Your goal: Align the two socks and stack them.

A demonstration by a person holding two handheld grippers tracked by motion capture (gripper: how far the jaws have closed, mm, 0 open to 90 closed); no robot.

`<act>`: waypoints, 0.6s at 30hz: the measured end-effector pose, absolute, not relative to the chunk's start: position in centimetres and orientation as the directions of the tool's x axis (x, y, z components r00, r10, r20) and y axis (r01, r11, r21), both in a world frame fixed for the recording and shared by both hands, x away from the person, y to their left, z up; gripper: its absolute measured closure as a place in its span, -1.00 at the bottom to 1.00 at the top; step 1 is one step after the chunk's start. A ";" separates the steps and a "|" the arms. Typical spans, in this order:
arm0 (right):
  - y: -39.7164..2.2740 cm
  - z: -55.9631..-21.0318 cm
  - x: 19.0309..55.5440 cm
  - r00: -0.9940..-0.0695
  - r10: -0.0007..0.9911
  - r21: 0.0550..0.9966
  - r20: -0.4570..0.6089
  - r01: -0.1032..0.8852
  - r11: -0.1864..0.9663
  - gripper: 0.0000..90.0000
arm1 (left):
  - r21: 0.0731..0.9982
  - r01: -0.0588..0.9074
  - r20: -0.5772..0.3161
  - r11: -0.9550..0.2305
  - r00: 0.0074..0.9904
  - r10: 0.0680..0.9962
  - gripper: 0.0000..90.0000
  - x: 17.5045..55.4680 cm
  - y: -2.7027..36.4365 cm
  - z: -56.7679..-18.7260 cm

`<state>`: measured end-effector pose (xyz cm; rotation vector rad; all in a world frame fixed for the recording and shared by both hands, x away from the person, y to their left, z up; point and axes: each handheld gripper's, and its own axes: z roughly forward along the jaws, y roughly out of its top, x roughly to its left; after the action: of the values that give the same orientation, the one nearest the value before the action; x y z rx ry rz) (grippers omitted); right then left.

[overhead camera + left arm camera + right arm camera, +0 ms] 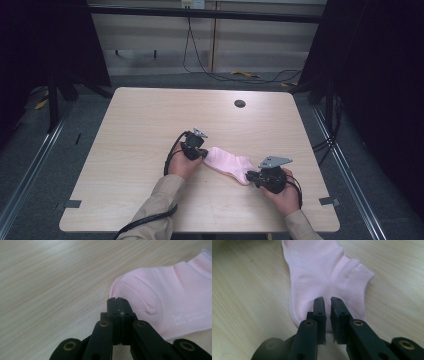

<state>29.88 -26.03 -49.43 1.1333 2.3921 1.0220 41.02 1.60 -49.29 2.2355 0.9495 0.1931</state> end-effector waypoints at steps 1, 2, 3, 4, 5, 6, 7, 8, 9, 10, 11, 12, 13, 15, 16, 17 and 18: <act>-26.1 -49.4 29.8 -0.642 0.766 0.711 0.029 0.552 0.436 0.84 | 0.648 0.584 -0.131 -0.489 0.718 0.684 1.00 40.8 1.9 -49.3; -26.2 -49.3 29.7 -0.639 0.768 0.705 0.035 0.560 0.435 0.85 | 0.648 0.584 -0.131 -0.489 0.718 0.684 1.00 40.8 1.9 -49.3; -26.3 -49.2 29.7 -0.638 0.769 0.700 0.028 0.562 0.441 0.85 | 0.644 0.585 -0.127 -0.493 0.717 0.685 1.00 40.2 2.4 -49.2; -26.3 -49.1 29.6 -0.635 0.772 0.695 0.026 0.567 0.443 0.85 | 0.644 0.585 -0.123 -0.493 0.715 0.688 1.00 40.0 2.7 -49.1; -26.2 -49.1 29.6 -0.636 0.771 0.692 0.023 0.566 0.447 0.85 | 0.648 0.587 -0.132 -0.486 0.714 0.687 1.00 39.8 2.9 -49.0; -26.1 -49.1 29.5 -0.634 0.773 0.690 0.017 0.567 0.450 0.84 | 0.653 0.586 -0.133 -0.480 0.713 0.689 1.00 39.6 3.1 -48.9; -26.0 -49.0 29.6 -0.633 0.774 0.687 0.015 0.569 0.452 0.84 | 0.659 0.581 -0.127 -0.478 0.712 0.691 1.00 39.4 3.3 -48.8; -25.9 -49.0 29.6 -0.640 0.769 0.689 0.009 0.561 0.459 0.84 | 0.659 0.581 -0.127 -0.478 0.712 0.691 1.00 39.4 3.3 -48.8; -25.7 -49.0 29.6 -0.637 0.771 0.685 0.007 0.564 0.461 0.84 | 0.676 0.571 -0.122 -0.466 0.710 0.693 1.00 39.2 3.4 -48.2; -25.6 -49.1 29.7 -0.641 0.768 0.688 0.004 0.558 0.463 0.84 | 0.685 0.565 -0.126 -0.460 0.714 0.689 1.00 39.2 3.5 -48.0; -25.6 -49.1 29.7 -0.641 0.768 0.689 0.005 0.559 0.462 0.84 | 0.692 0.559 -0.121 -0.457 0.714 0.689 1.00 39.2 3.4 -47.8; -25.5 -49.1 29.7 -0.640 0.769 0.687 0.008 0.562 0.460 0.84 | 0.688 0.559 -0.118 -0.463 0.715 0.689 0.99 39.4 3.3 -47.6; -25.5 -49.1 29.7 -0.641 0.768 0.689 0.007 0.559 0.461 0.84 | 0.675 0.566 -0.117 -0.472 0.715 0.690 0.99 39.5 3.2 -47.5; -25.6 -49.2 29.7 -0.642 0.766 0.693 0.011 0.557 0.457 0.84 | 0.667 0.576 -0.124 -0.472 0.711 0.692 0.98 39.8 3.1 -47.8; -25.6 -49.2 29.7 -0.639 0.769 0.694 0.017 0.562 0.451 0.84 | 0.667 0.576 -0.124 -0.472 0.711 0.692 0.96 39.8 3.1 -47.8; -25.7 -49.2 29.7 -0.639 0.769 0.696 0.020 0.561 0.448 0.84 | 0.685 0.558 -0.098 -0.469 0.708 0.700 0.85 39.9 3.0 -48.1; -25.7 -49.3 29.7 -0.642 0.767 0.699 0.024 0.559 0.446 0.84 | 0.688 0.556 -0.093 -0.467 0.705 0.703 0.85 39.9 3.0 -48.1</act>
<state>29.75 -25.71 -49.26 1.1378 2.4051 0.9962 39.95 2.97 -48.12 2.1925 0.9541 0.2633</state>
